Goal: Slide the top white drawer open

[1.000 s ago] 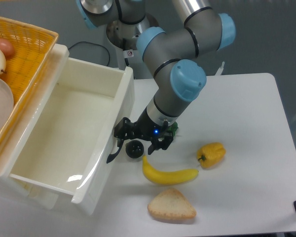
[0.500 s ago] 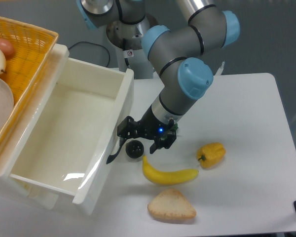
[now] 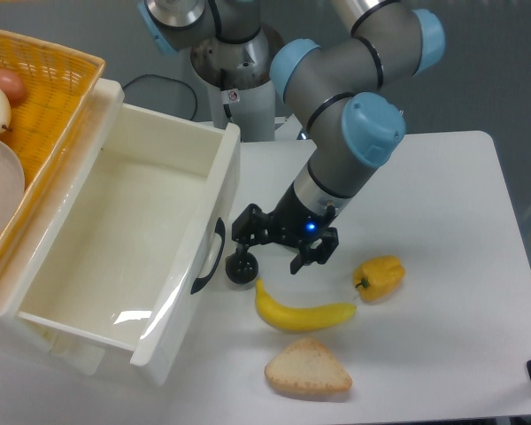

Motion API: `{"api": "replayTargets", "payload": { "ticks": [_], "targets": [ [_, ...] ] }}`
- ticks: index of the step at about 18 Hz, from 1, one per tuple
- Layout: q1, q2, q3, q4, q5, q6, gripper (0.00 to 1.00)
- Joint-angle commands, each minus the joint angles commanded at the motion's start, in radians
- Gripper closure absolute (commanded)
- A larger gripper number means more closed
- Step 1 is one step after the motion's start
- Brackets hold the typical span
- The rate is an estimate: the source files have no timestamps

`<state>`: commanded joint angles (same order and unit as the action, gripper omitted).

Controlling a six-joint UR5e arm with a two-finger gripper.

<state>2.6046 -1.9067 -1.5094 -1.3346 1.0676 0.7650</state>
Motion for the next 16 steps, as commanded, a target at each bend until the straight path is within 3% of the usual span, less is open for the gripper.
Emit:
{"api": "replayTargets", "payload": {
  "ticks": [9, 16],
  "targets": [
    [0.029, -0.043, -0.006, 0.005, 0.185, 0.515, 0.0],
    [0.029, -0.058, -0.003, 0.048, 0.254, 0.694, 0.0]
  ]
}}
